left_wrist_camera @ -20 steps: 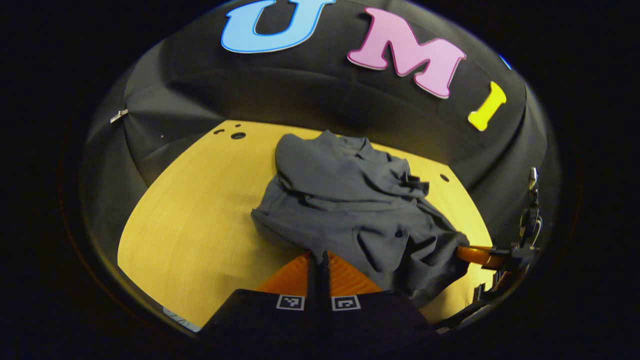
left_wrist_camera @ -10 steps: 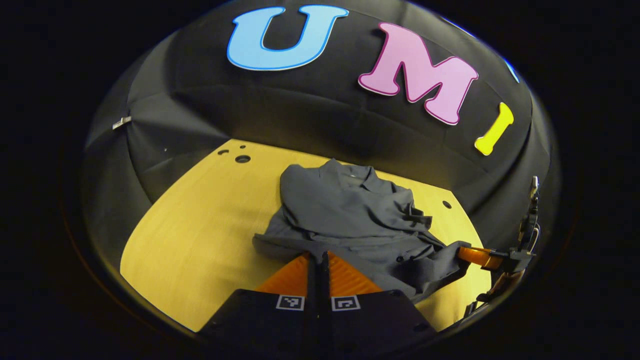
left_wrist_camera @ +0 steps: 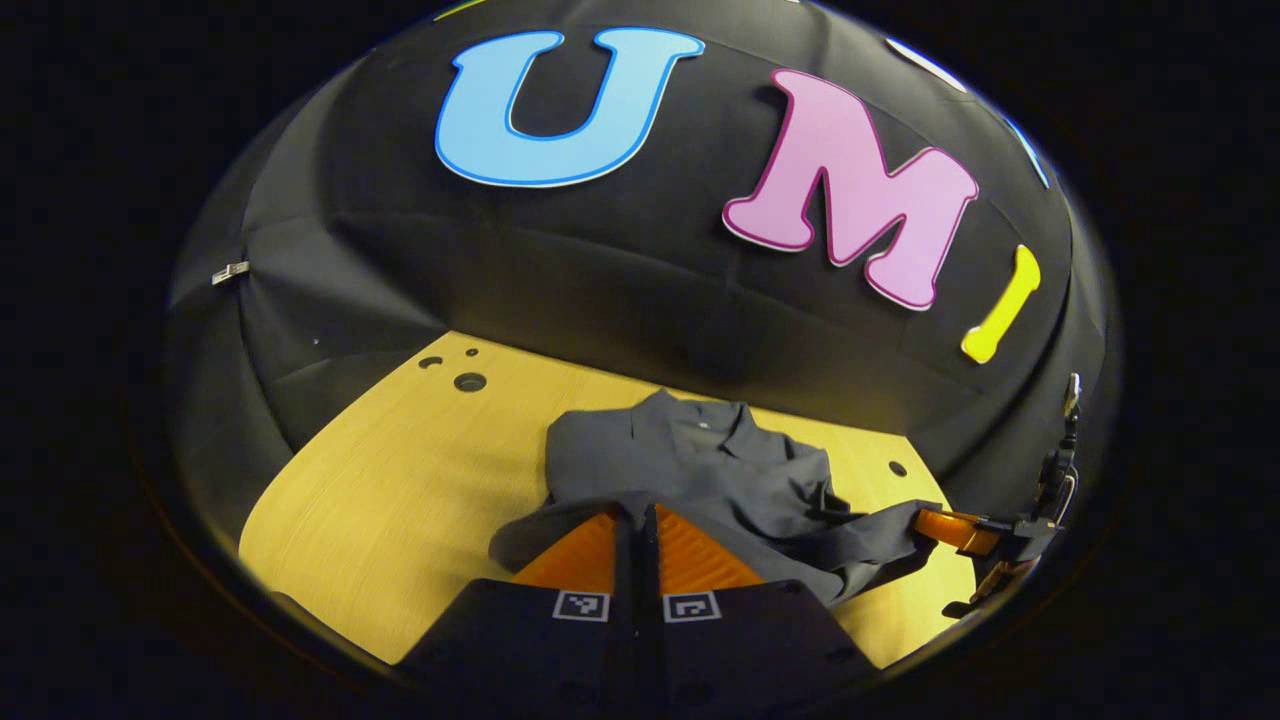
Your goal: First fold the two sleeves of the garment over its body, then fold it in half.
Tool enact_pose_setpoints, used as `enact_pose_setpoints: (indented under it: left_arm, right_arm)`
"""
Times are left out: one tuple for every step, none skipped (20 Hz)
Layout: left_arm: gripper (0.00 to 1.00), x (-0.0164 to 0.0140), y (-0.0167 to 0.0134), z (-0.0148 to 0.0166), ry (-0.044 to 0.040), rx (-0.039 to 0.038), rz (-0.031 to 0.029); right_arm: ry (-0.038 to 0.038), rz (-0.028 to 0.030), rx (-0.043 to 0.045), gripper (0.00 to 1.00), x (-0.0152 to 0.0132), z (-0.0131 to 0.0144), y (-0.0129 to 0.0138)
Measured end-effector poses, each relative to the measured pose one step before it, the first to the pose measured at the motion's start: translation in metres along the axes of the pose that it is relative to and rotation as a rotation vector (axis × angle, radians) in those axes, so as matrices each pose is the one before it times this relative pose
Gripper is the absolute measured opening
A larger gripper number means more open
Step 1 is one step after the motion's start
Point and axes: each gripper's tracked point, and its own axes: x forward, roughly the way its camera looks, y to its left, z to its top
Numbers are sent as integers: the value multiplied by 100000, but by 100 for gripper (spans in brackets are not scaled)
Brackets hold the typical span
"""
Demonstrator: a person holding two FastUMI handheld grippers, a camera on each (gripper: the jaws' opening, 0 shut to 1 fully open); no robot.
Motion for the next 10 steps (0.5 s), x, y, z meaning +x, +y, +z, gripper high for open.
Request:
enact_pose_setpoints:
  left_arm:
    - [5, 877, -109, 815, -1337, -1836, -662]
    - [5, 906, -160, 927, -1908, -1515, -572]
    - [5, 917, 134, 783, -1554, -422, 244]
    - [5, 893, 478, 666, -1382, 608, 1524]
    - [5, 877, 191, 491, -800, -239, 676]
    - [5, 790, -136, 543, -1048, -1872, -573]
    - [5, 874, -236, 485, -814, -2373, -973]
    - [5, 874, -30, 389, -581, -1783, -568]
    - [5, 1007, 340, 151, -55, -1014, -60]
    - [5, 953, 394, 117, 602, -884, 562]
  right_arm:
    - [-1435, 39, -269, 5, 682, 824, 8]
    - [-1069, -227, -673, 5, 864, 840, 40]
    - [-1251, -605, -1371, 5, 672, 709, -121]
    - [-1430, 105, -1594, 5, 700, 732, 67]
    - [-1283, -219, -1537, 5, 795, 648, 29]
    - [-882, 191, -879, 5, 863, 591, 127]
    - [-562, -260, -652, 5, 744, 375, 93]
    - [0, -831, -1730, 5, 795, 233, -111]
    - [-456, -1211, -1854, 5, 847, 302, -295]
    - [-764, -227, -345, 5, 826, 428, -48]
